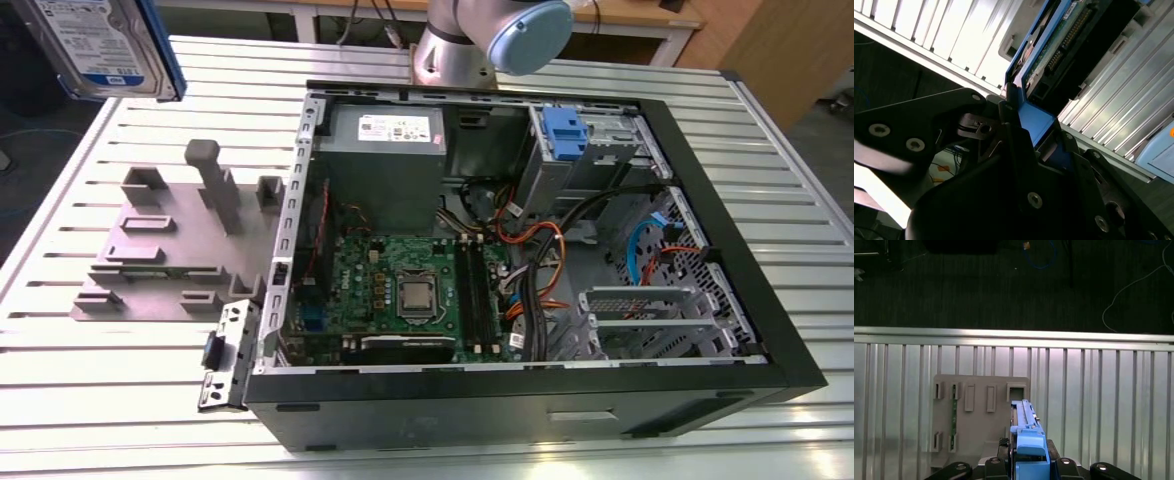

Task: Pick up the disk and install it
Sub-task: 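Pick up the disk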

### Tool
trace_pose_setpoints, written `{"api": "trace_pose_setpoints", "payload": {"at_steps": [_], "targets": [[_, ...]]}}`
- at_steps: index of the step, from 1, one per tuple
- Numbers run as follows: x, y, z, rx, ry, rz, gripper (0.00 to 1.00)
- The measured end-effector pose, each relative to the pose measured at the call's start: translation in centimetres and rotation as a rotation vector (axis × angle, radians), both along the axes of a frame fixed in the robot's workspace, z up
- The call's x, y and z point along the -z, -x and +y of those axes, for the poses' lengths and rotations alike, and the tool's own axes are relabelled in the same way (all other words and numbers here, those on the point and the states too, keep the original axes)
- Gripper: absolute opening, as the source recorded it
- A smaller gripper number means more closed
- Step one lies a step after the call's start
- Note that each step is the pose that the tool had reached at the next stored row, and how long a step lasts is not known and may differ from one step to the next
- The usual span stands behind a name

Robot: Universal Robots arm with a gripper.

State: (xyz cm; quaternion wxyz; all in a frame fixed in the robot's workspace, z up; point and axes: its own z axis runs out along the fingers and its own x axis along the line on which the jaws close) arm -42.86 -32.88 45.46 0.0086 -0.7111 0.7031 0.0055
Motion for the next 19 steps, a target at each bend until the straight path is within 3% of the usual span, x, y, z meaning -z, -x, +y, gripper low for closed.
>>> {"api": "trace_pose_setpoints", "payload": {"at_steps": [19], "targets": [[-2.17,0.0,0.0,0.0,0.0,0.0,0.36]]}}
